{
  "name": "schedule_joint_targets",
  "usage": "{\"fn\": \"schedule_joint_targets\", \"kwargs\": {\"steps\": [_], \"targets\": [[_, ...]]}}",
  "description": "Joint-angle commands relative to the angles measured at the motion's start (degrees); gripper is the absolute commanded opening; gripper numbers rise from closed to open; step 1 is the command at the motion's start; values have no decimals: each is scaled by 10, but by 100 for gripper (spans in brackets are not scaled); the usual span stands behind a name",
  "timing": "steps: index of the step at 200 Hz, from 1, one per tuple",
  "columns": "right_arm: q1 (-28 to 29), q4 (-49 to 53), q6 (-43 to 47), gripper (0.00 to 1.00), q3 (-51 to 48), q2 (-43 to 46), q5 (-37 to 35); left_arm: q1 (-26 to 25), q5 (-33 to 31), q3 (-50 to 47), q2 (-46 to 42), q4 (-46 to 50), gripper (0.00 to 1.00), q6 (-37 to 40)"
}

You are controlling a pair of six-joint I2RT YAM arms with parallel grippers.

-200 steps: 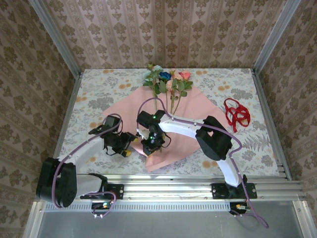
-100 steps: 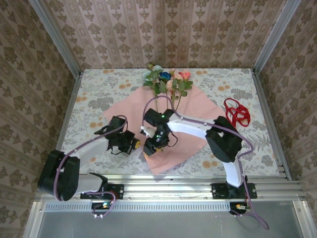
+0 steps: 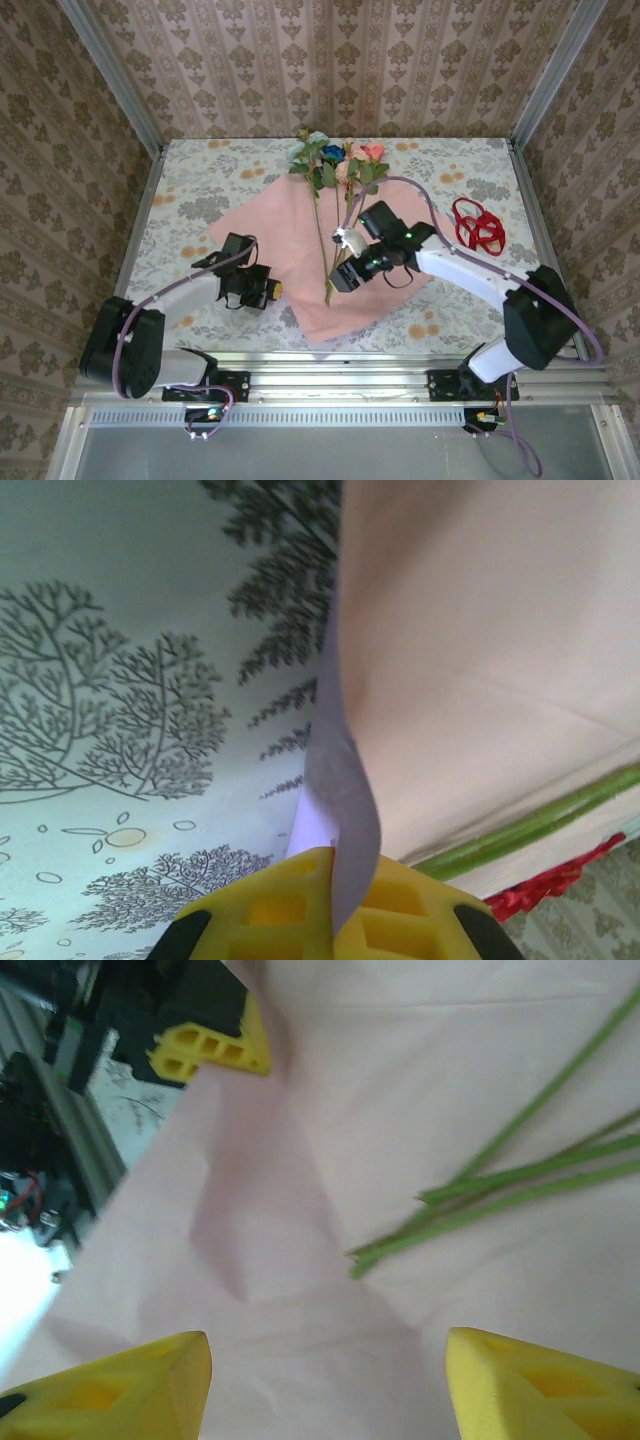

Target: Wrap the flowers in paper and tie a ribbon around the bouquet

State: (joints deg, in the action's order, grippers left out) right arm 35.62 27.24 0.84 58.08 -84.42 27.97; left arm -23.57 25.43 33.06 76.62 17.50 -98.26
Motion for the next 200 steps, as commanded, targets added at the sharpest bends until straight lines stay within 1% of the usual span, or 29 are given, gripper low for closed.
{"fn": "schedule_joint_targets", "kwargs": {"steps": [1, 19, 31, 52, 61, 77, 91, 108, 124, 149, 158, 165, 169, 177, 190, 195, 200], "targets": [[-21, -71, 114, 65, -45, 42, -3, 11, 14, 15, 24, 20, 0, -58], [-24, -98, 192, 66, -100, 95, -22, 15, 13, 14, 36, -2, 0, -83], [-24, -111, 232, 69, -131, 129, -38, 19, 10, 20, 46, -6, 0, -87], [-23, -89, 304, 73, -163, 181, -39, 25, 14, 35, 63, -4, 0, -77], [-21, -84, 317, 74, -173, 197, -39, 25, 16, 40, 68, -4, 0, -72], [-18, -81, 315, 75, -182, 205, -28, 25, 18, 43, 71, 0, 0, -67], [-2, -87, 312, 75, -183, 194, -27, 25, 19, 41, 69, 0, 0, -67], [29, -104, 295, 75, -169, 160, -30, 25, 19, 38, 65, 0, 0, -67], [61, -134, 271, 74, -154, 120, -48, 26, 22, 36, 64, 2, 0, -64], [66, -186, 210, 69, -128, 63, -56, 28, 23, 36, 62, 6, 0, -61], [66, -194, 196, 64, -118, 51, -58, 29, 23, 37, 62, 7, 0, -60], [66, -194, 187, 56, -109, 28, -62, 31, 23, 38, 60, 10, 0, -57], [66, -192, 183, 50, -103, 21, -64, 31, 23, 38, 60, 12, 0, -55], [62, -183, 174, 31, -90, 6, -61, 34, 23, 41, 57, 20, 0, -50], [50, -157, 162, 7, -63, -20, -57, 39, 17, 45, 47, 39, 1, -40], [42, -141, 158, 0, -54, -30, -48, 41, 14, 46, 42, 47, 3, -36], [33, -130, 151, 0, -42, -40, -43, 44, 11, 46, 36, 55, 4, -29]]}}
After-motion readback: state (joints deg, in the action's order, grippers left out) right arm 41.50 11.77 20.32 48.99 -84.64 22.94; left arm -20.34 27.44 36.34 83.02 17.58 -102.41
